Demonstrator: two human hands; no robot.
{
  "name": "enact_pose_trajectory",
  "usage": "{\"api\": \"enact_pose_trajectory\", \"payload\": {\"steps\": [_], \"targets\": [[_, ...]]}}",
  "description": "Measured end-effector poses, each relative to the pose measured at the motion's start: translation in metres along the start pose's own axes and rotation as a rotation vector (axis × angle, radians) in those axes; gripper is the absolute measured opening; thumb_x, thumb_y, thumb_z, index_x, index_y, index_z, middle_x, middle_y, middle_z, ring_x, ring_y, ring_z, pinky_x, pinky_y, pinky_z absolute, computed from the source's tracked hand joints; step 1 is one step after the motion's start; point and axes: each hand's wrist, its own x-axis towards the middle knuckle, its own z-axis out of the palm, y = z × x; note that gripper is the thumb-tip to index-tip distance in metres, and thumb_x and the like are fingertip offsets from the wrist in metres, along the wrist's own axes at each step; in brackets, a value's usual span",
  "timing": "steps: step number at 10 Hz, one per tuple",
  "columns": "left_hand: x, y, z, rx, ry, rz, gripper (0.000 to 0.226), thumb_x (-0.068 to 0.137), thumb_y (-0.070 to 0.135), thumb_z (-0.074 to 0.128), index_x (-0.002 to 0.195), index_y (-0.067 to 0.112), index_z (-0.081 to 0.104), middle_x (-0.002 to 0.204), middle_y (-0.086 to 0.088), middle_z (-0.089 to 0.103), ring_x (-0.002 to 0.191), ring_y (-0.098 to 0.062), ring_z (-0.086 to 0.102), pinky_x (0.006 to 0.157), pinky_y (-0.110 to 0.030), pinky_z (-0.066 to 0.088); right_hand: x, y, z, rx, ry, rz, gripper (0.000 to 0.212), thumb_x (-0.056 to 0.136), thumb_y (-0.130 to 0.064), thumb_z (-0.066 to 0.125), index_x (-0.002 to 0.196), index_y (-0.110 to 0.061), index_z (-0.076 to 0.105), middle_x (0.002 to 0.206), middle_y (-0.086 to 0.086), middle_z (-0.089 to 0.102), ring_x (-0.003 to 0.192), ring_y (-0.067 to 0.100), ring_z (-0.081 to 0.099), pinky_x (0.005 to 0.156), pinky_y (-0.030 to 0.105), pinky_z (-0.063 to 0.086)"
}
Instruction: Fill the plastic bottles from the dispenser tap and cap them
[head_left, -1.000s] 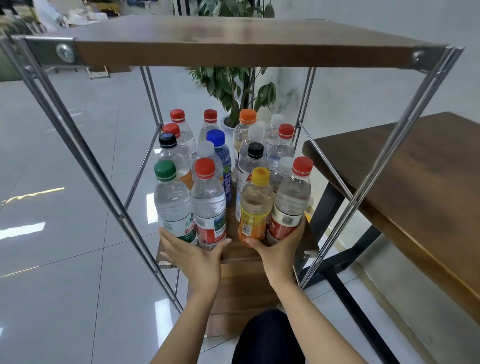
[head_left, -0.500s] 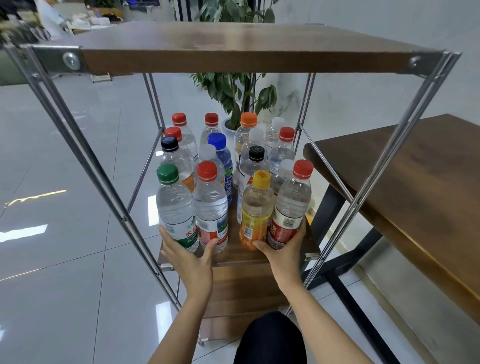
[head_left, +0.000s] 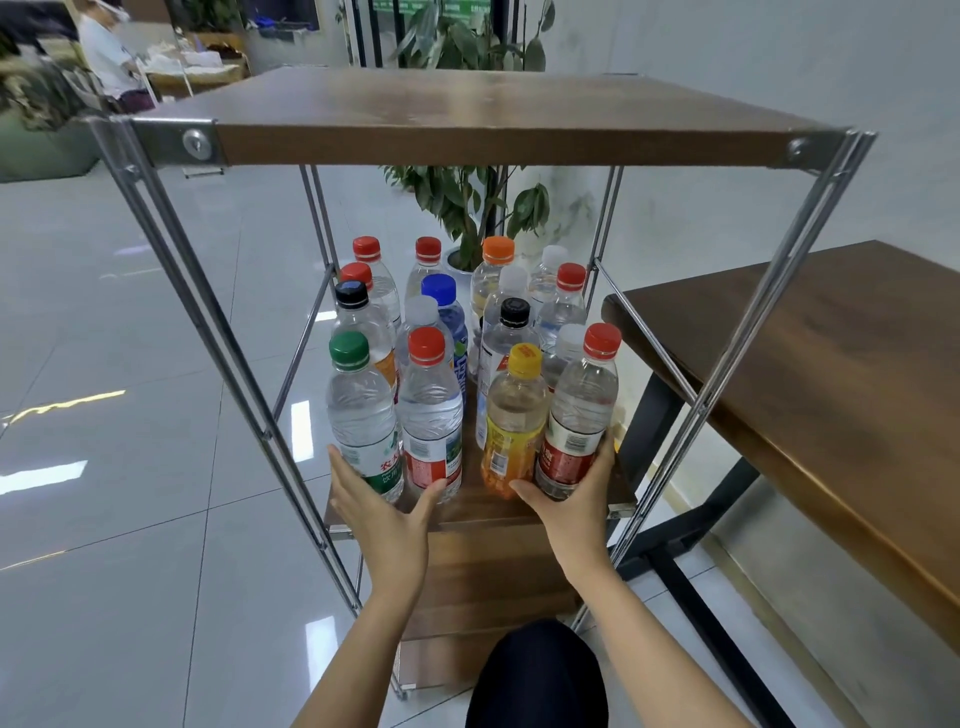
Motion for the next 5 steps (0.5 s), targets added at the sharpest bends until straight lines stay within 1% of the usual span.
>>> {"api": "enact_pose_trajectory", "payload": {"steps": [1,2,3,4,5], "targets": [[0.001,0.004,-0.006,0.016,-0.046,0.012,0.123,0.07,0.02,0.088,0.157,0.011,0.0,0.163,-0.013,0.011,0.15,-0.026,0.011,0.115,-0.028,0.011,0.0,-0.003,-0.003,-0.051,-0.042,0.026,0.123,0.063,-0.02,0.091,0.149,-0.046,0.008,0.158,-0.009,0.024,0.146,0.012,0.025,0.119,0.047,0.028],[-0.005,0.012,-0.014,0.033,-0.069,0.028,0.122,0.071,0.02,0.088,0.156,0.009,0.002,0.162,-0.016,0.014,0.149,-0.027,0.014,0.117,-0.031,0.012,-0.003,-0.005,-0.007,-0.104,-0.053,0.028,0.118,0.068,-0.019,0.089,0.155,-0.031,0.01,0.158,-0.006,0.027,0.145,0.013,0.027,0.117,0.051,0.03],[-0.014,0.019,-0.018,0.041,-0.102,0.051,0.115,0.073,0.021,0.086,0.156,0.004,0.008,0.159,-0.019,0.02,0.147,-0.032,0.019,0.121,-0.045,0.02,-0.012,-0.014,-0.016,-0.161,-0.075,0.001,0.106,0.074,-0.017,0.084,0.154,-0.03,0.016,0.156,-0.005,0.031,0.145,0.014,0.03,0.116,0.052,0.033],[-0.033,0.025,-0.021,0.111,-0.196,0.082,0.101,0.079,0.024,0.082,0.155,0.007,0.018,0.159,-0.018,0.023,0.147,-0.033,0.02,0.12,-0.049,0.023,-0.026,-0.027,-0.031,-0.213,-0.146,-0.025,0.093,0.082,-0.019,0.078,0.154,-0.031,0.02,0.157,-0.006,0.031,0.144,0.013,0.03,0.118,0.044,0.031],[-0.056,0.033,-0.027,0.121,-0.456,0.13,0.076,0.086,0.025,0.075,0.15,0.018,0.034,0.151,-0.003,0.042,0.139,-0.021,0.039,0.114,-0.041,0.035,-0.047,-0.046,-0.05,-0.338,-0.24,-0.01,0.075,0.09,-0.024,0.07,0.153,-0.029,0.028,0.157,-0.008,0.03,0.143,0.013,0.032,0.109,0.025,0.03]]}}
